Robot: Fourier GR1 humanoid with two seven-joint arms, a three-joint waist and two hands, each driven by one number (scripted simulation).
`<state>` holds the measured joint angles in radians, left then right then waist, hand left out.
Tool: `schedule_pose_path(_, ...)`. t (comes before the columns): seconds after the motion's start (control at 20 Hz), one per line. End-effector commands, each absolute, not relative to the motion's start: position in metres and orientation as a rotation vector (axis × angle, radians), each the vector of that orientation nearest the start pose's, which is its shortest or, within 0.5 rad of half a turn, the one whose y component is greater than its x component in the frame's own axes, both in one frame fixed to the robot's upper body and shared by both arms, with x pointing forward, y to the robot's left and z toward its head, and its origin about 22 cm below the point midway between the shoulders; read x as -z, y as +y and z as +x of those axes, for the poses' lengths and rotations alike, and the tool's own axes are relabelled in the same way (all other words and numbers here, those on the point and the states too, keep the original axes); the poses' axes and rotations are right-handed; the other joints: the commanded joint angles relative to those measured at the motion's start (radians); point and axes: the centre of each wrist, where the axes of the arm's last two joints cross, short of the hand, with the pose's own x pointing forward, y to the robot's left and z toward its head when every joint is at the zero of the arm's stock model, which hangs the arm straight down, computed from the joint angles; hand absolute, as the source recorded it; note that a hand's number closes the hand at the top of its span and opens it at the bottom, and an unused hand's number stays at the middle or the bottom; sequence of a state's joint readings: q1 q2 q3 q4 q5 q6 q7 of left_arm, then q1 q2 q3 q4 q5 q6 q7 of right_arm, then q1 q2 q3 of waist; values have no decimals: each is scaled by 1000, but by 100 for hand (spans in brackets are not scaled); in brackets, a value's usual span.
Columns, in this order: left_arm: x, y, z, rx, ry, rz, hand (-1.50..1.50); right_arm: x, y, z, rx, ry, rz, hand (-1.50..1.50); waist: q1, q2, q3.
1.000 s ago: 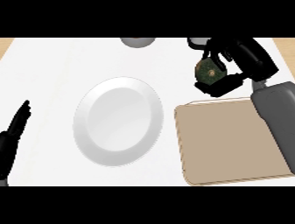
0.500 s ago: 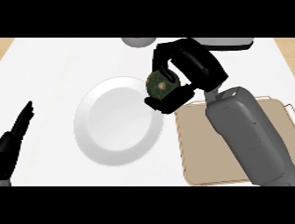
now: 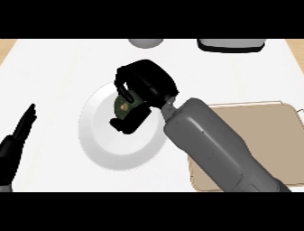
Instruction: Pick the squash from the tray and place it in the plate
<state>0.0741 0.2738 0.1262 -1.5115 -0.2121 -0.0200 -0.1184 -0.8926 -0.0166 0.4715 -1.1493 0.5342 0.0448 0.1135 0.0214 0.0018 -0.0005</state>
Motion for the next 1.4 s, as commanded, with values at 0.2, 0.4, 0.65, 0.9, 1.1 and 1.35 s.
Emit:
schedule_pose_path(0.2, 9, 326, 217, 335, -1524, 435, 0, -90, 8, 348, -1336, -1742, -230, 150, 21, 4, 0)
schedule_pose_path(0.4, 13, 328, 227, 325, -1532, 447, 0, -69, 2, 343, -1149, -1614, -178, 150, 31, 8, 0)
schedule_pose_path(0.65, 6, 321, 227, 329, -1536, 441, 0, -50, 3, 348, -1131, -1574, -230, -150, 41, 9, 0)
schedule_pose_path(0.9, -10, 329, 232, 340, -1533, 426, 0, -68, 11, 343, -911, -1712, -130, -150, 44, 8, 1)
schedule_pose_path(1.1, 4, 330, 237, 313, -1531, 444, 0, -70, -1, 353, -674, -1770, -111, -150, 24, 9, 0)
schedule_pose_path(1.35, 14, 335, 221, 309, -1530, 476, 0, -63, -31, 380, -513, -1710, -92, -150, 0, 5, 1)
